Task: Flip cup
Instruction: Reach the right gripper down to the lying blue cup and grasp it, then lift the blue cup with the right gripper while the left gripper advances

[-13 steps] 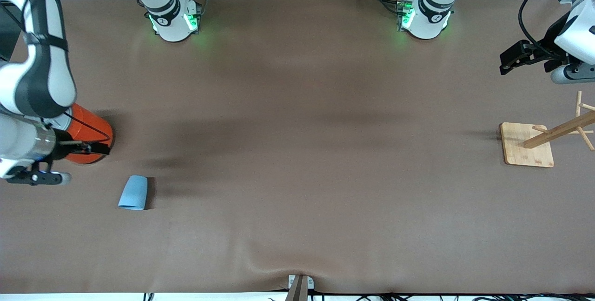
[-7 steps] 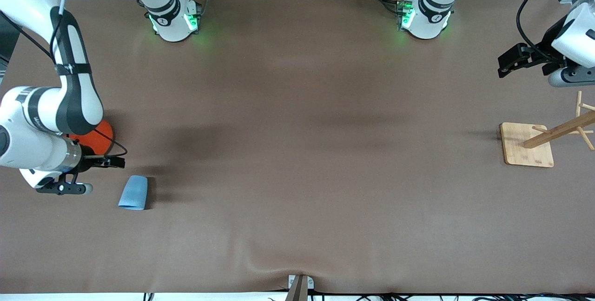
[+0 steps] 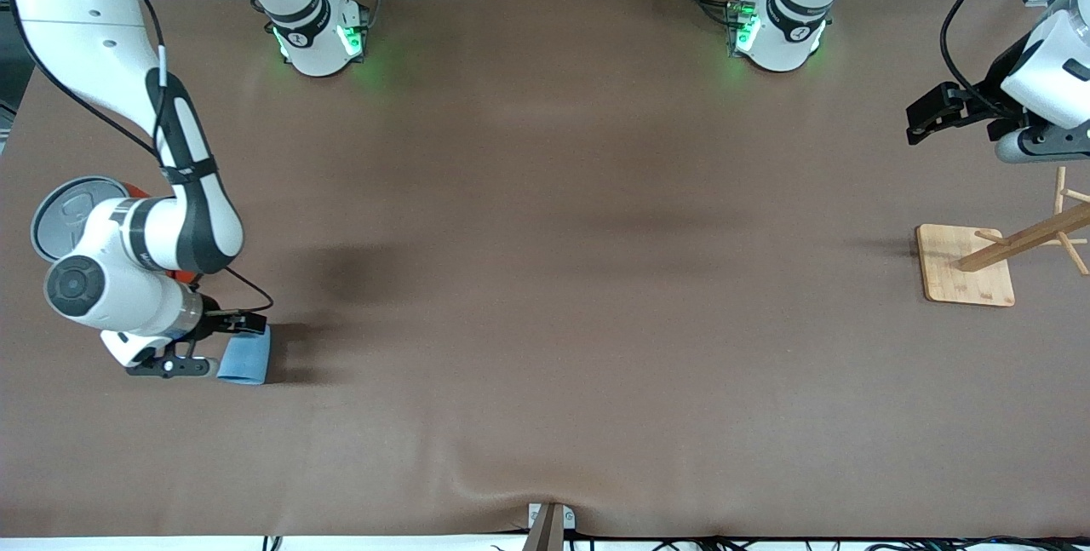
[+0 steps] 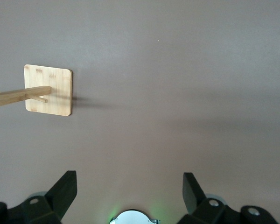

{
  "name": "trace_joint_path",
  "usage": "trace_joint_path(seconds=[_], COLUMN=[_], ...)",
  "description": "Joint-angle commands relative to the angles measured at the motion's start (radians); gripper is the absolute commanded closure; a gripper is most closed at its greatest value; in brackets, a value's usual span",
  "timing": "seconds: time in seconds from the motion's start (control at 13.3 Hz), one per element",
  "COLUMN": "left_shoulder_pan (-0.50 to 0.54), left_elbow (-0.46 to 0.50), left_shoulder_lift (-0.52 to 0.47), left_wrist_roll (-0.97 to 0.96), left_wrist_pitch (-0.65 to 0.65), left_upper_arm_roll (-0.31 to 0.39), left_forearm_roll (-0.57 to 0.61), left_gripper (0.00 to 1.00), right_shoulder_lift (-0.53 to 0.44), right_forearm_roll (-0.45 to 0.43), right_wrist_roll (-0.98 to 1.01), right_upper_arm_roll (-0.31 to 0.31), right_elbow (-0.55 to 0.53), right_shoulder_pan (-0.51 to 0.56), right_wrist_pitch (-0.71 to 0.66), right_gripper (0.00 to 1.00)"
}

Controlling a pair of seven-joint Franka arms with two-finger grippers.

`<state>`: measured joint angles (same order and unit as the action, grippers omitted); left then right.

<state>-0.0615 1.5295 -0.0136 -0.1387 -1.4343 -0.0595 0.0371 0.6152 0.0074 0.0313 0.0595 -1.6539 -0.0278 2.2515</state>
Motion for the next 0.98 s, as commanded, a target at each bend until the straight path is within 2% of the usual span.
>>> trace_joint_path(seconds=[0.0, 0.45, 0.9], left_shoulder_pan=[0.005, 0.012, 0.074], left_elbow=[-0.009, -0.003, -0.011], left_shoulder_lift=[0.004, -0.011, -0.011], left_wrist_roll=[-0.002, 0.016, 0.033], left_wrist_pitch=[-0.006, 0.009, 0.005], left_upper_arm_roll=[-0.002, 0.004, 0.001], left_forearm_roll=[-0.009, -0.009, -0.025], left_gripper=[0.0, 0.0, 0.0], right_shoulder_lift=[0.02, 0.051, 0.083], right_forearm_roll=[0.014, 0.011, 0.011], right_wrist_roll=[-0.002, 0.012, 0.012], right_upper_arm_roll=[0.002, 0.003, 0.003], right_elbow=[0.011, 0.013, 0.013], right_shoulder_pan=[-0.003, 0.011, 0.026], right_wrist_pitch=[0.048, 0.129, 0.181], right_gripper=[0.0, 0.0, 0.0])
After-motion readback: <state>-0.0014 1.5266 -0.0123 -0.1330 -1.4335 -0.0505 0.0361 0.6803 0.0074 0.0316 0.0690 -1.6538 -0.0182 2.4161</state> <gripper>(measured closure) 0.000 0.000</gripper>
